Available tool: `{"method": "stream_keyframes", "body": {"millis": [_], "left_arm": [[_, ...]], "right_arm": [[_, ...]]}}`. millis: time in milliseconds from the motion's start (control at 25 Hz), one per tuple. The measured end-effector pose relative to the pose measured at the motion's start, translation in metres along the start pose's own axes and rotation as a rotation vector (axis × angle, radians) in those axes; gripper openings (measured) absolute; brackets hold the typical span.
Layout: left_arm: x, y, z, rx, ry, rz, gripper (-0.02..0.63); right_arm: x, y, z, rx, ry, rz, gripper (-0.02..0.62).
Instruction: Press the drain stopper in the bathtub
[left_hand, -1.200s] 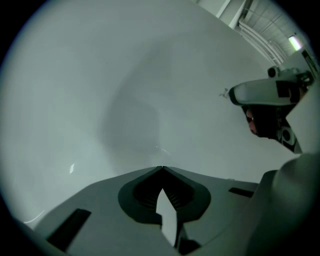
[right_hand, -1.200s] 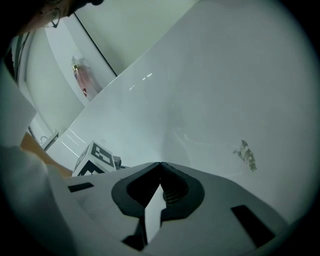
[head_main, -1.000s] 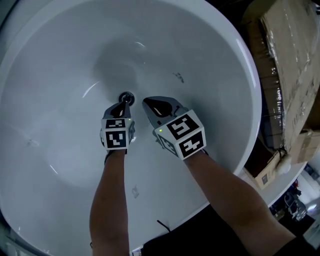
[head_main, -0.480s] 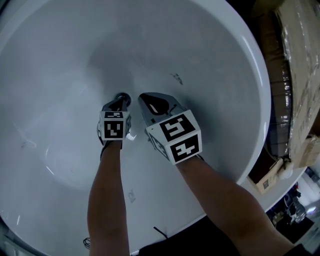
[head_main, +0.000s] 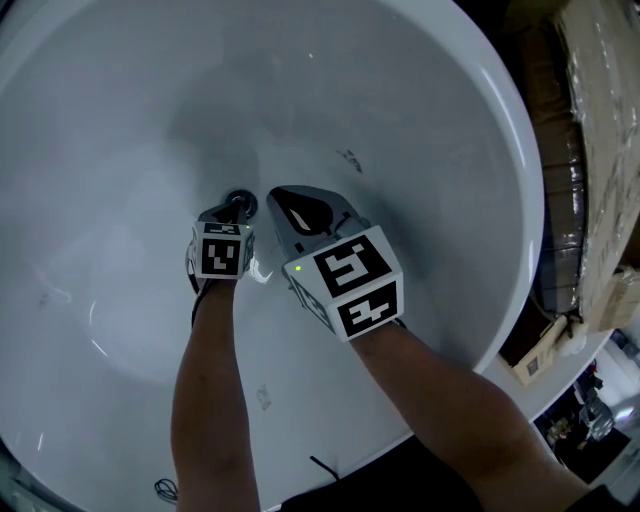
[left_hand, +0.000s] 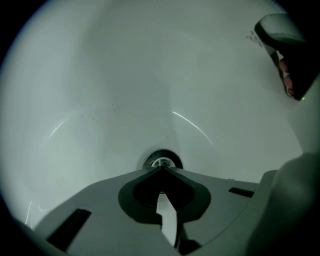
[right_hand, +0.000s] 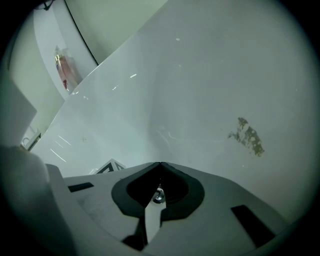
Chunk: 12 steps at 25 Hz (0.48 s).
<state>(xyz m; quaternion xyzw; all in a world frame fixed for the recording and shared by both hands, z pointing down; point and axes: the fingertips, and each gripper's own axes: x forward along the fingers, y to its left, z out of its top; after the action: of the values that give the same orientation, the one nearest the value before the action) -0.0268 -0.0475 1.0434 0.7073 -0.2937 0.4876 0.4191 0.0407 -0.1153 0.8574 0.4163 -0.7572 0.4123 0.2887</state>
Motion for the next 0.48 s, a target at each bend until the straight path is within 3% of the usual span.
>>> {"method": "stream_keyframes", "body": {"millis": [240, 480], "left_arm": [[0.0048, -0.0010, -0.0001, 0.100, 0.058, 0.069, 0.012], [0.0059, 0.0003, 0.0004, 0.056, 0.047, 0.051, 0.012]], "right_arm": [[0.0010, -0.0028, -0.0037, 0.008, 0.010, -0.008, 0.014], [0.0021, 0.0005, -0.0019, 0.021, 0.005, 0.011, 0.014]]}}
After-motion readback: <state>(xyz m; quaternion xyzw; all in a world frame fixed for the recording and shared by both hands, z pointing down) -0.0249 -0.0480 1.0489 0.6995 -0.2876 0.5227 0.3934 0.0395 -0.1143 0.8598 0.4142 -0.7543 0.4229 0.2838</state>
